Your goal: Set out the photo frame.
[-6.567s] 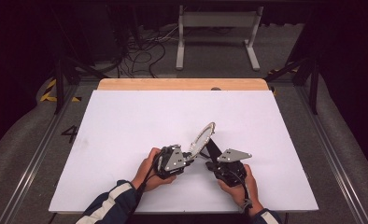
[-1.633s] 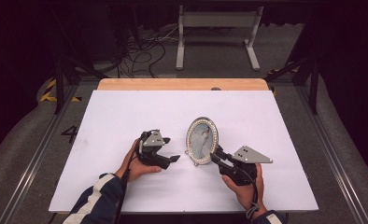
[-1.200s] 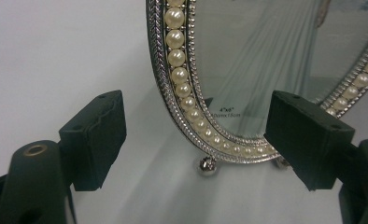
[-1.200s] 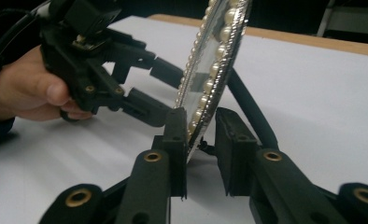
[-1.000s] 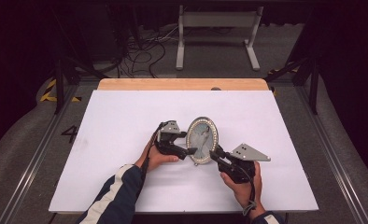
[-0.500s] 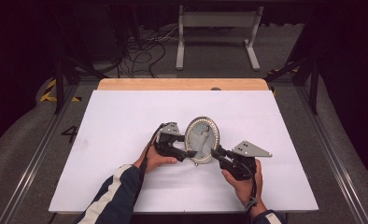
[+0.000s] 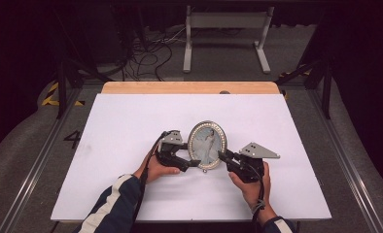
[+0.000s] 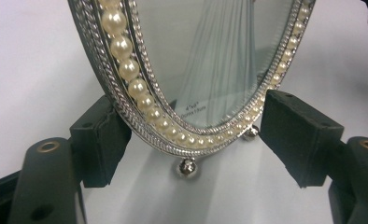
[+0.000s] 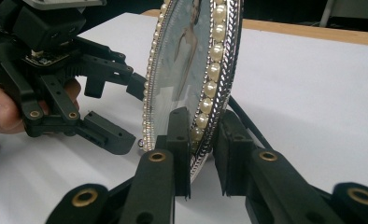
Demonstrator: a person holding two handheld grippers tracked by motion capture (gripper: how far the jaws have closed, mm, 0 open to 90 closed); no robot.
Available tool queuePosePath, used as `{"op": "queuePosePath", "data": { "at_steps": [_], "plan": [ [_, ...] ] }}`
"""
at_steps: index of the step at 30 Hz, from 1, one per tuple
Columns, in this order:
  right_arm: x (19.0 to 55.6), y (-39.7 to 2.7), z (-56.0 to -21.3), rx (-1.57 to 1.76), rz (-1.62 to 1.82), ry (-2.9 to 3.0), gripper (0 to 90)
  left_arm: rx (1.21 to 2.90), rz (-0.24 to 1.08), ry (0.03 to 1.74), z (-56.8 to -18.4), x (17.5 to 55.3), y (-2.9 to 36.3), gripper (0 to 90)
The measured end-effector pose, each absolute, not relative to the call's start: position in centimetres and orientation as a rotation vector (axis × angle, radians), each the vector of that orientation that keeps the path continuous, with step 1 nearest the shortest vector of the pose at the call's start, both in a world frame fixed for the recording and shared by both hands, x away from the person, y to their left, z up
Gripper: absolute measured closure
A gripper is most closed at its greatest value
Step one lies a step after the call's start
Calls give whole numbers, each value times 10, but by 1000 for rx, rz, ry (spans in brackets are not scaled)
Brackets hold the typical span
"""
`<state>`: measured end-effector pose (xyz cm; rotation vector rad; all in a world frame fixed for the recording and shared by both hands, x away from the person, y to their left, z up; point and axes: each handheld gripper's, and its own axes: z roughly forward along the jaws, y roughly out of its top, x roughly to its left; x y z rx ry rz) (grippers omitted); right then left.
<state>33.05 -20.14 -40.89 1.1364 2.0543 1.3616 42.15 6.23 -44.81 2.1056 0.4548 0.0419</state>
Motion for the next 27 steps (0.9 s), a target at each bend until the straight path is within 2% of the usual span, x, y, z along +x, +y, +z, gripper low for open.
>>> {"op": "queuePosePath", "data": {
  "at_steps": [4,8,12,13,17,27],
  "plan": [
    [328,-203,-409,1127,1369,2046,768,2060,110,489,-444,422,63,258],
    [325,-203,-407,1114,1372,2036,777,2024,124,520,-441,425,65,284],
    [324,-201,-407,1110,1368,2025,782,2024,124,505,-438,426,63,382],
    [324,-201,-407,1107,1366,2024,780,2034,137,508,-437,426,62,382],
    [325,-200,-407,1111,1366,2018,778,2014,120,531,-438,429,67,496],
    [331,-199,-411,1143,1365,2007,773,2043,155,520,-434,424,72,574]
  ]
}}
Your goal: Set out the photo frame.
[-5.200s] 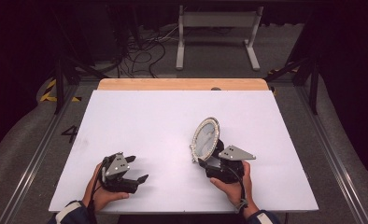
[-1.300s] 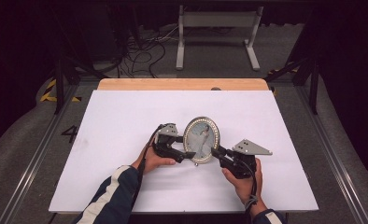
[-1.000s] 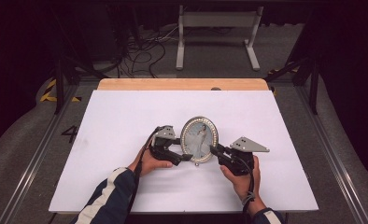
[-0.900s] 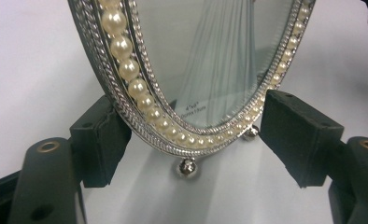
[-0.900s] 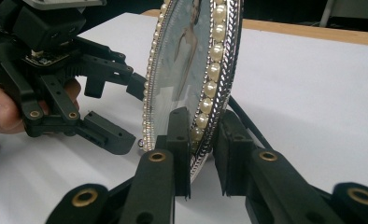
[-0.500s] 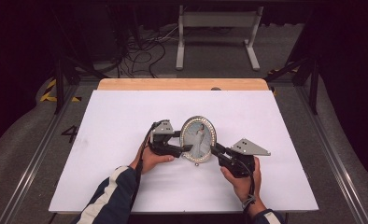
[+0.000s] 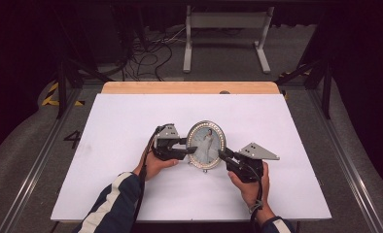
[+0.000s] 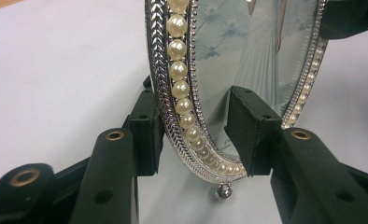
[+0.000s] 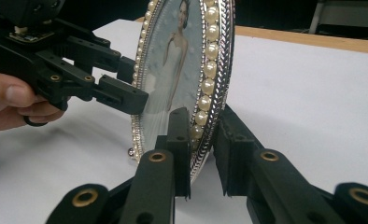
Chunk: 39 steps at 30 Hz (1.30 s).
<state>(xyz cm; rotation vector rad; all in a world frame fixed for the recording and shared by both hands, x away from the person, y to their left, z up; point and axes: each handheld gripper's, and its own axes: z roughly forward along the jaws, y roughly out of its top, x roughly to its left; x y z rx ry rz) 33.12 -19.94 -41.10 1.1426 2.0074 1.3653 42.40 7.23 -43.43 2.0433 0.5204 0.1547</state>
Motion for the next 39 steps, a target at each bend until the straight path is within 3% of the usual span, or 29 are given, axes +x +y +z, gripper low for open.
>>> {"op": "queuePosePath", "data": {
  "at_steps": [16,39],
  "plan": [
    [337,-196,-411,1148,1370,2011,764,2110,246,516,-430,409,80,635],
    [348,-193,-410,1135,1343,2025,741,2106,266,564,-432,394,81,622]
  ]
}}
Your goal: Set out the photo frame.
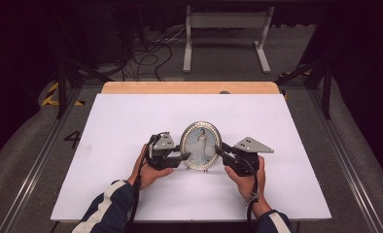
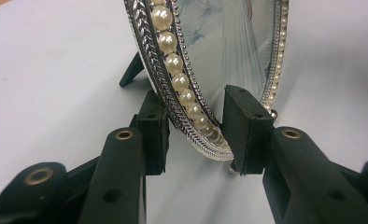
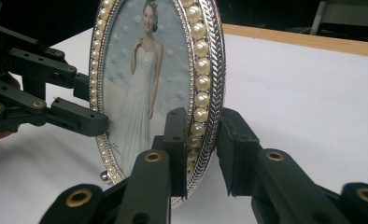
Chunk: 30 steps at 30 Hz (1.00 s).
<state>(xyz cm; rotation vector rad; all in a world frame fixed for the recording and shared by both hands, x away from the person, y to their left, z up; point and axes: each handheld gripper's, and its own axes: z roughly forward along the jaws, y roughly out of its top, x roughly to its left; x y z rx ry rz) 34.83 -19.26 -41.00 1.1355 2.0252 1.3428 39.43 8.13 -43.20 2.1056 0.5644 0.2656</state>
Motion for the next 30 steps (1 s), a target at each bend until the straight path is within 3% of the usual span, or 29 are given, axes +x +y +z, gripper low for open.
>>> {"op": "queuePosePath", "data": {
  "at_steps": [30],
  "plan": [
    [351,-190,-410,1084,1273,2012,721,2095,301,581,-434,384,77,621]
  ]
}}
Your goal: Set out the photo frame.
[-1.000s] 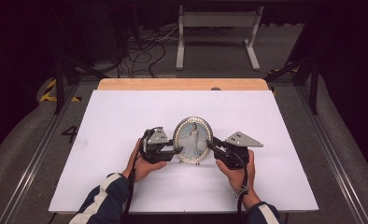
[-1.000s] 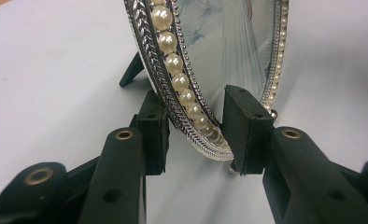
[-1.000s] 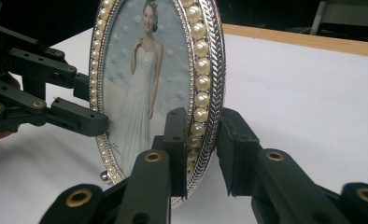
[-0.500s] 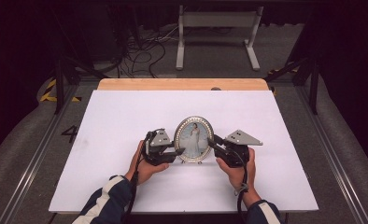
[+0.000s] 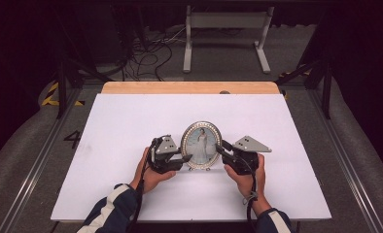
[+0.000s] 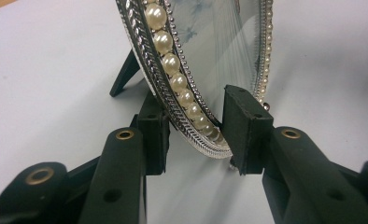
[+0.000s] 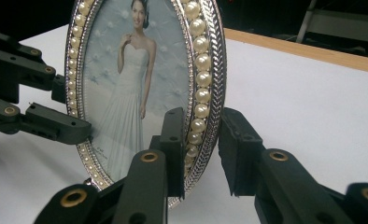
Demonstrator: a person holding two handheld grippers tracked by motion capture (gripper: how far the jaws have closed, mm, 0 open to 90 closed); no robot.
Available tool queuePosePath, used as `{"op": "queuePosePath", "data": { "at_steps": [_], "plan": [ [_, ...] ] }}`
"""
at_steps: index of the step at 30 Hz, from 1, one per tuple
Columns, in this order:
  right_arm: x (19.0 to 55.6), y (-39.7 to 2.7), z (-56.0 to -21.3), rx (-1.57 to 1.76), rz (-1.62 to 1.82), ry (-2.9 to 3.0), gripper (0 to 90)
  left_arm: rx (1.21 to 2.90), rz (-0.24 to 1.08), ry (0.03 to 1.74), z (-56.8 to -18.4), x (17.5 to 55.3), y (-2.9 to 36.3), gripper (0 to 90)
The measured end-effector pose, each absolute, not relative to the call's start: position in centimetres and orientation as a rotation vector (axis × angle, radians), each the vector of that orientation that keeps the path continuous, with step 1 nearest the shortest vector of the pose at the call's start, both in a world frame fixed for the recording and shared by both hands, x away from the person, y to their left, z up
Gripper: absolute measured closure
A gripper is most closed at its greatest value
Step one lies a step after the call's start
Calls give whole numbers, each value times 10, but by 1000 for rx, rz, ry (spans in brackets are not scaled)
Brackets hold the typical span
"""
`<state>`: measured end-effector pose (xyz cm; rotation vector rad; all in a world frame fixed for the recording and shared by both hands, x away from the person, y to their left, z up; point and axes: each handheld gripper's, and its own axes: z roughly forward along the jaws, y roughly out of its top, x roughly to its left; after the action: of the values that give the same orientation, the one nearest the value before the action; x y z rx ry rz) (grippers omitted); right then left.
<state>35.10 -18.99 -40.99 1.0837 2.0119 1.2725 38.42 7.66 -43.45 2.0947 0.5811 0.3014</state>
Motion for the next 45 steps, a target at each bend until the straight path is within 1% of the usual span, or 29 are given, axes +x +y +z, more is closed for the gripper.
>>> {"op": "queuePosePath", "data": {
  "at_steps": [5,8,13,29,37,44,45],
  "plan": [
    [350,-190,-412,1060,1244,2041,719,2076,332,572,-435,383,77,613],
    [349,-191,-414,1047,1247,2060,722,2056,350,580,-433,383,81,636],
    [348,-189,-415,1032,1242,2077,733,2039,373,581,-430,382,84,641],
    [345,-188,-415,1025,1225,2082,735,2032,388,568,-431,383,86,643],
    [345,-188,-413,980,1201,2091,729,2034,427,547,-427,380,88,619],
    [342,-193,-411,948,1176,2098,693,2043,439,525,-424,377,91,594],
    [341,-195,-409,934,1170,2109,687,2043,442,519,-424,376,91,575]
  ]
}}
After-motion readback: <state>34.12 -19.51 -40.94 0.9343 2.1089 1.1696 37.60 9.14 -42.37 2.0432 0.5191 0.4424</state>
